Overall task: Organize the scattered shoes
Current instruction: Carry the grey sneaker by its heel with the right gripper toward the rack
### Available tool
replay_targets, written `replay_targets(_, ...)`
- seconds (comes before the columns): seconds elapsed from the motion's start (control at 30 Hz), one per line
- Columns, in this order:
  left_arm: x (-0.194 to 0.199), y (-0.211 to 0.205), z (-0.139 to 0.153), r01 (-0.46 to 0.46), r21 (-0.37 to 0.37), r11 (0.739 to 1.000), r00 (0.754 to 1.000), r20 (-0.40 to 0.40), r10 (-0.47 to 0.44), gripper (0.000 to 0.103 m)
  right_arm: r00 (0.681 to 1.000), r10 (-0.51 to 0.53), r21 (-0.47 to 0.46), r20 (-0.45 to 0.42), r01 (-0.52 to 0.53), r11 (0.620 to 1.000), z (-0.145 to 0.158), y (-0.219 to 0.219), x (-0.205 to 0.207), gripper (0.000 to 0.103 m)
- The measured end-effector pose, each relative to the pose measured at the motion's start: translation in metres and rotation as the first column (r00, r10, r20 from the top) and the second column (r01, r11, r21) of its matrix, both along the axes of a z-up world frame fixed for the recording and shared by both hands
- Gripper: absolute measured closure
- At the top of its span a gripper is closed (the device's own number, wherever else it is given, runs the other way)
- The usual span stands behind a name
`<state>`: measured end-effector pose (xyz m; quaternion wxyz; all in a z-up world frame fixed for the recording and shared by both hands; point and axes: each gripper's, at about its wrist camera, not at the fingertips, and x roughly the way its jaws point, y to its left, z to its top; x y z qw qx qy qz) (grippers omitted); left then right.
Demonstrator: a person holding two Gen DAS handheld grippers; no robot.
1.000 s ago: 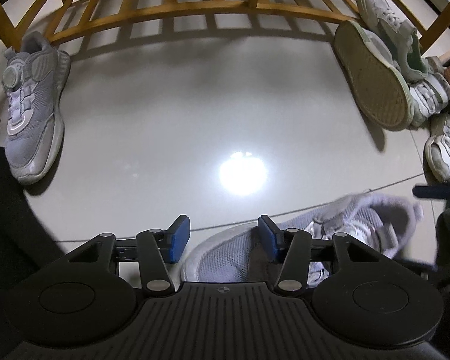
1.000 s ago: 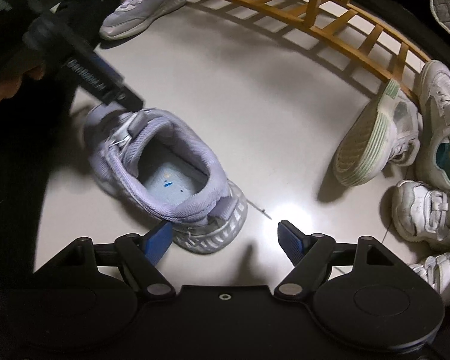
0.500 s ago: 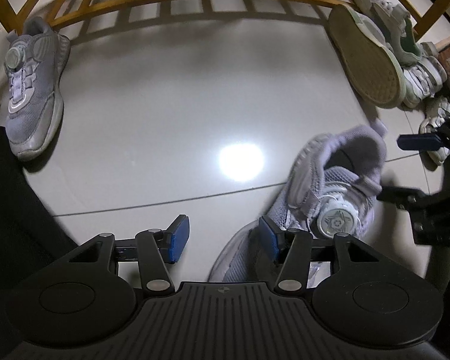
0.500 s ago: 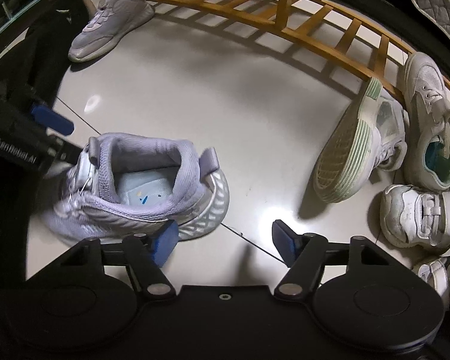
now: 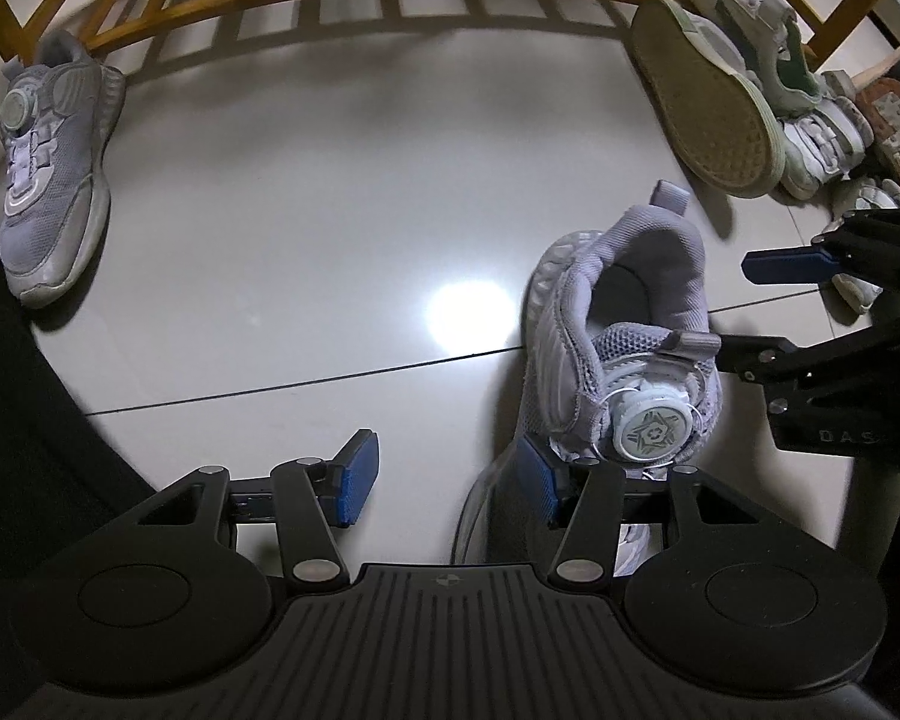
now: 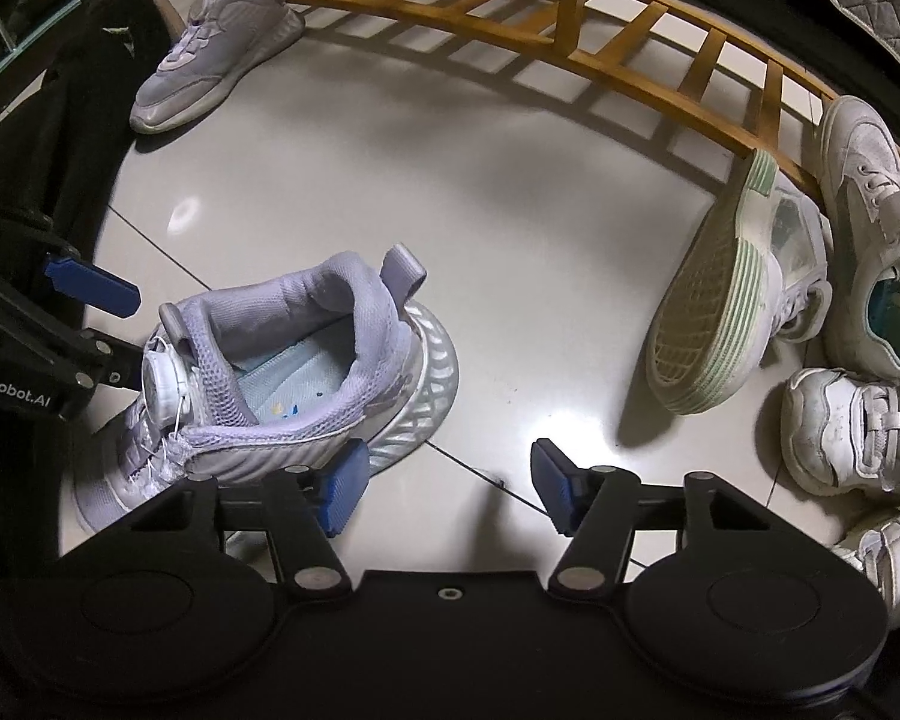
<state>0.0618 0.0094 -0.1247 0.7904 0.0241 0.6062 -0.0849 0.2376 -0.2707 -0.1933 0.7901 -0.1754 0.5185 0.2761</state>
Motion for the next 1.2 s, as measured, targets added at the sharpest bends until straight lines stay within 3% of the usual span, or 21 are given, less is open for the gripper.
replay_targets(0.23,0.003,0.01,0.016,-0.042,-0.028,0.999,0.998,0.041,0.043,0.047,0.999,-0.034,0.036,-0.008,0.035,0.999,0.015,-0.012,-0.014,0.039)
replay_targets(0.43,0.002,0.024,0.044,-0.082,-0.019,0.996,0.987,0.136,0.084,0.044,0.997,-0.07,0.098,-0.036,0.073,0.993,0.003,-0.041,0.038,0.038)
replay_targets(0.53,0.0,0.029,0.054,-0.103,-0.007,0.995,0.979,0.177,0.103,0.042,0.995,-0.087,0.13,-0.053,0.093,0.987,-0.004,-0.056,0.066,0.029)
replay_targets(0.63,-0.002,0.037,0.067,-0.135,0.015,0.991,0.965,0.229,0.128,0.04,0.982,-0.116,0.221,-0.15,0.148,0.964,-0.013,-0.06,0.088,0.023)
replay_targets(0.77,-0.007,0.05,0.08,-0.181,0.031,0.983,0.944,0.284,0.165,0.038,0.961,-0.109,0.262,-0.253,0.176,0.949,-0.025,-0.053,0.104,0.023)
replay_targets(0.97,-0.016,0.069,0.086,-0.224,0.017,0.974,0.927,0.313,0.208,0.038,0.94,-0.092,0.234,-0.329,0.176,0.956,-0.055,-0.032,0.142,0.023)
replay_targets(1.2,-0.026,0.082,0.085,-0.252,0.019,0.968,0.908,0.351,0.229,0.037,0.915,-0.217,0.167,-0.34,0.285,0.944,-0.069,-0.017,0.17,0.012)
